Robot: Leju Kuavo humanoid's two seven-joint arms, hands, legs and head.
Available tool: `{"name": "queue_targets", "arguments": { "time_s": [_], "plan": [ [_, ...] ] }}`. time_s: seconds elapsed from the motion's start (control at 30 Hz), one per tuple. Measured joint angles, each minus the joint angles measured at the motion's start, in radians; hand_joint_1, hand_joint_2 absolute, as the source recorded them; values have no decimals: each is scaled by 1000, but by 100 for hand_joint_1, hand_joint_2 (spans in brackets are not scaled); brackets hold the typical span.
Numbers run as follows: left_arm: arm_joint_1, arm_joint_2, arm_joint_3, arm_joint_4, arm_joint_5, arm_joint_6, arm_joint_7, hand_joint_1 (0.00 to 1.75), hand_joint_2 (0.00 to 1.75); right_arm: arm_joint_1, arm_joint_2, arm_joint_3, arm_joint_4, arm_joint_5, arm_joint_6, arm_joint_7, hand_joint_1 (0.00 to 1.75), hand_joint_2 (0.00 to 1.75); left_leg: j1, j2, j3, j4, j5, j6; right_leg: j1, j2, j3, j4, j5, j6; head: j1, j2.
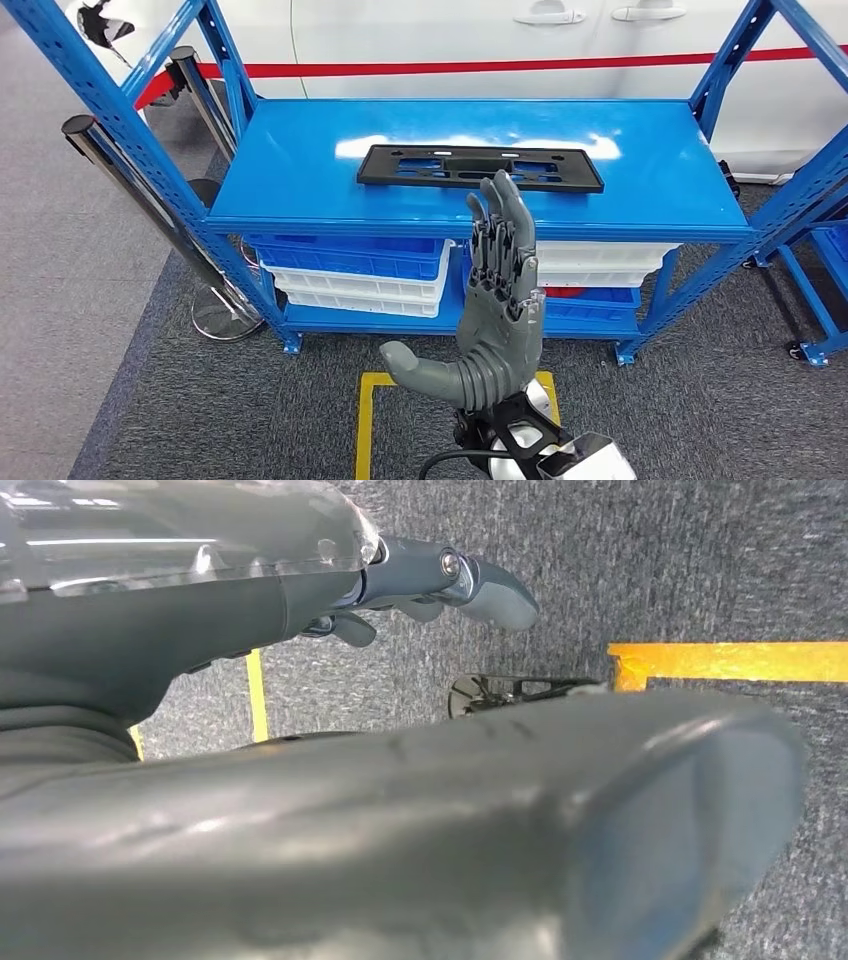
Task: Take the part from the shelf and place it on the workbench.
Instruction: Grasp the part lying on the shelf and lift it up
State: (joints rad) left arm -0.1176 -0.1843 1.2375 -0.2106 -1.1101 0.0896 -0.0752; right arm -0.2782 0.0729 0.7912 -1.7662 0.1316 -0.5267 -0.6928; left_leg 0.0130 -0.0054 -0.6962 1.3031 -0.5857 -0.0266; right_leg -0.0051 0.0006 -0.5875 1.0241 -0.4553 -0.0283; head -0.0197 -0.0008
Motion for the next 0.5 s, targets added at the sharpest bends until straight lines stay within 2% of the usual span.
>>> {"name": "queue_targets", "arguments": {
  "time_s": [0.03, 0.1, 0.13, 0.17, 0.27, 0.33, 0.37, 0.43, 0.47, 0.5],
  "plan": [
    [0, 0, 0, 0, 1, -1, -2, 0, 0, 1, 0, 0, 0, 0, 1, 0, 0, 175, -1, 0, 15, -33, 28, 3, 2, 1, 2, 0, -1, -1, 0, 0],
    [0, 0, 0, 0, 3, -4, -10, 0, 0, 2, 0, 0, -1, 0, 2, 0, 0, 175, -4, 0, 75, -165, 97, 16, 5, 2, 7, 1, -3, 0, 0, 0],
    [-1, 1, 0, 0, 5, -4, -15, 0, 0, 2, 0, 0, -1, 0, 2, 0, 0, 175, -6, 0, 104, -227, 119, 22, 7, 3, 7, 2, -5, 2, 0, 0],
    [-2, 1, 0, 0, 6, -4, -19, 0, 0, 2, 0, 0, -1, 0, 2, 0, 0, 175, -9, 0, 119, -263, 128, 27, 8, 2, 6, 3, -5, 6, 1, 0],
    [-2, 1, 0, 0, 7, -2, -19, 0, 0, 1, 0, 0, -1, 0, 2, 0, 0, 175, -11, 0, 126, -287, 130, 36, 8, 1, 2, 4, -4, 21, 1, 0],
    [-1, 1, 0, 0, 5, 0, -16, 0, 0, 1, 0, 0, -2, 0, 1, 0, 0, 175, -7, 1, 131, -298, 137, 46, 6, 1, -7, 30, -24, 32, 2, 0],
    [-2, 1, 0, 0, 3, 0, -14, 0, 0, 1, -1, 0, -3, 0, -2, 0, 0, 175, -5, 2, 133, -302, 140, 50, 4, 2, -26, 72, -50, 36, 2, 0],
    [-3, 1, 0, 0, 1, 0, -12, 0, 0, 2, -2, 0, -3, 0, -7, 0, 0, 175, -6, 2, 132, -301, 140, 54, 0, 2, -86, 196, -110, 43, 2, 0],
    [-3, 1, 0, 0, 1, 0, -11, 0, 0, 3, -3, 0, -3, 0, -9, 0, 0, 175, -7, 2, 131, -300, 140, 55, -2, 1, -111, 246, -126, 45, 2, 0],
    [-2, 1, 0, 0, 1, 0, -10, 0, 0, 4, -4, 0, -3, 0, -10, 0, 0, 175, -7, 2, 130, -299, 139, 55, -3, 1, -121, 264, -122, 46, 2, 0]
  ]
}}
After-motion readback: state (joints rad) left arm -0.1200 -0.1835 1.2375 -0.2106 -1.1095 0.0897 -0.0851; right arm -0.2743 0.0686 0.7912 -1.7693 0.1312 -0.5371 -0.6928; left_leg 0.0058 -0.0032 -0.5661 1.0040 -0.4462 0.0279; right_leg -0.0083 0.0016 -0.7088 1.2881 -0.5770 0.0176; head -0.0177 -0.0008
